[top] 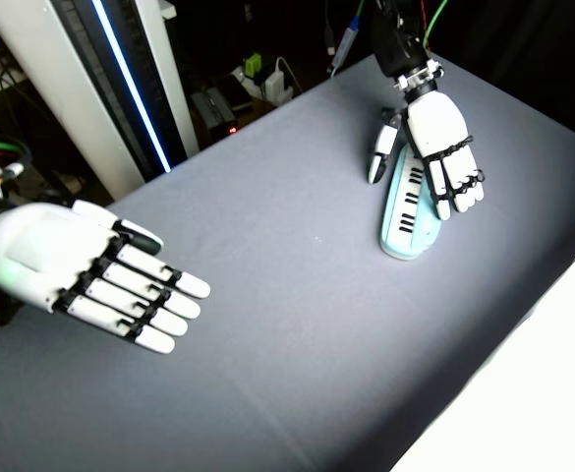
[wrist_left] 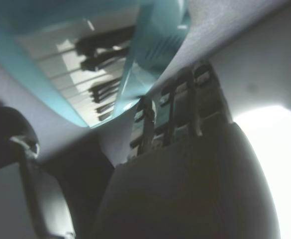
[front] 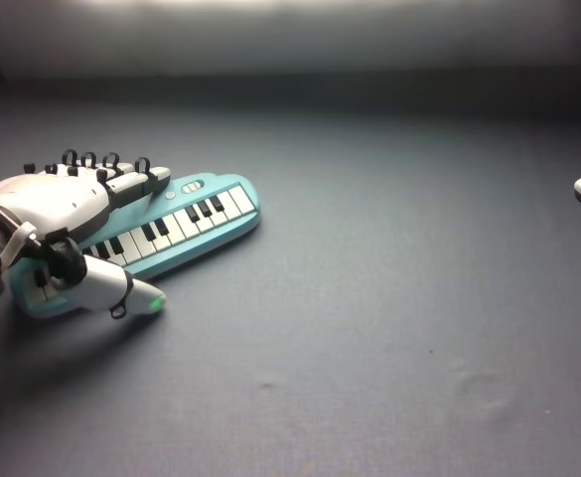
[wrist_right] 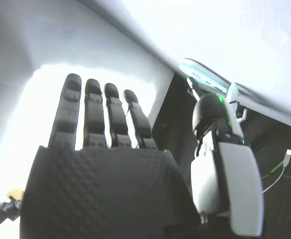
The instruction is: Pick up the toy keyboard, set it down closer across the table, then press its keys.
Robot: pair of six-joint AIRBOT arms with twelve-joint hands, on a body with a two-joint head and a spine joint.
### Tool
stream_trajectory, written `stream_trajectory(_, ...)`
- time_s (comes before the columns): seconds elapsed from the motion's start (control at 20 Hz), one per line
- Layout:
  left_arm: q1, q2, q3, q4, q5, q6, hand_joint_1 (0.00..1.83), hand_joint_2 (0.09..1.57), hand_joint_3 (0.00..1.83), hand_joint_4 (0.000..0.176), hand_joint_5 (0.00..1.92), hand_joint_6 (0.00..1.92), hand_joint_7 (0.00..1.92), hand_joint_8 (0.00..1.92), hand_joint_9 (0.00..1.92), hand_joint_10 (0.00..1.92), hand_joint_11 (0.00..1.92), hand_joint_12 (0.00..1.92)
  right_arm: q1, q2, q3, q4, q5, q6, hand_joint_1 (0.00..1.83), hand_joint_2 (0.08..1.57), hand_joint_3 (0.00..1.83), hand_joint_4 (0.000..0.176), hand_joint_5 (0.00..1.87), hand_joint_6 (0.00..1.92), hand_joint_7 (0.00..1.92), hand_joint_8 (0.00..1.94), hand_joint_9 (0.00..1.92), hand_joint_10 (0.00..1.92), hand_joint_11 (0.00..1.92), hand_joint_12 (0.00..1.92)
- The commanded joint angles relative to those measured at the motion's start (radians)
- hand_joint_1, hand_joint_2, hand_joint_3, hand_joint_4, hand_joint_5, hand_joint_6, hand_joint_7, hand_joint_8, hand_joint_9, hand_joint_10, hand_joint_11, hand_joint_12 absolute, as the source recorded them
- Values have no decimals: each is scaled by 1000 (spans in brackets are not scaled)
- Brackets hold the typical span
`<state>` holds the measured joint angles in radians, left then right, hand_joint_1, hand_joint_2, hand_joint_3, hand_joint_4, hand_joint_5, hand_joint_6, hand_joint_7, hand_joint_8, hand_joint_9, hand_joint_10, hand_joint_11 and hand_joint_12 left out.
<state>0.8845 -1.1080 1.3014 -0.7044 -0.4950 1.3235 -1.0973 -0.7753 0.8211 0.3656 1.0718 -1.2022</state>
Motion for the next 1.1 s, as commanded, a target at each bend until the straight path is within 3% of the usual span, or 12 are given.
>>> stream_trajectory(0.0,-9,-11,12,10,-58,16,810,891,0,164,0,0,0,0,0,0,27,14,6,2,5,-6,117,6,280,1272,0,0,0,0,0,0,0,0,0,0)
stream_trajectory(0.05,-9,-20,22,2,-47,16,855,917,0,155,0,0,0,0,14,1,5,841,6,2,5,-6,117,8,281,1275,2,0,0,0,0,0,0,0,0,0)
stream_trajectory(0.1,-8,-24,28,-6,-43,16,910,927,0,148,0,0,0,0,100,36,0,1366,5,2,5,-6,118,10,297,1274,0,0,0,0,0,0,0,0,0,0)
stream_trajectory(0.2,-8,-29,31,-10,-40,16,999,968,8,105,0,0,14,3,244,110,0,1656,4,2,5,-6,118,13,309,1275,1,0,0,0,0,0,0,0,0,0)
stream_trajectory(0.4,-7,-28,22,6,-46,16,1161,1036,1,105,40,2,115,5,168,736,118,1602,4,2,5,-6,119,13,299,1274,0,2,0,0,0,0,0,0,0,0)
stream_trajectory(0.5,-5,-29,21,9,-47,16,1239,1069,4,74,128,12,199,24,181,1045,231,1609,4,2,5,-6,119,13,297,1276,1,0,0,0,0,0,0,0,0,0)
stream_trajectory(0.6,-5,-31,21,11,-47,16,1280,1115,7,64,242,42,307,51,223,1003,210,1519,4,2,5,-6,120,14,268,1276,1,4,0,0,0,0,0,0,0,0)
stream_trajectory(0.65,-5,-31,22,11,-47,16,1346,1133,3,35,272,253,374,172,260,1113,229,1559,4,2,5,-6,120,14,256,1279,3,8,0,0,0,0,0,0,0,0)
stream_trajectory(0.75,-6,-34,25,12,-45,16,1363,1122,0,33,90,1062,284,742,326,1395,390,1743,4,2,6,-6,120,15,263,1287,6,4,0,0,0,0,0,0,0,0)
stream_trajectory(0.9,-5,-36,25,12,-44,16,1451,1128,2,12,3,1290,139,1048,347,1510,491,1754,3,2,6,-6,120,15,261,1290,5,0,0,0,0,0,0,0,0,0)
stream_trajectory(0.95,-5,-37,25,13,-44,16,1574,1176,6,23,6,1317,136,1061,578,1545,507,1752,3,2,6,-6,120,15,260,1291,5,0,0,0,0,0,0,0,0,0)
stream_trajectory(1.05,-5,-38,26,15,-44,16,1605,1203,2,28,0,1327,83,1118,610,1588,472,1773,2,2,6,-6,120,15,274,1291,3,0,0,0,0,0,0,0,0,0)
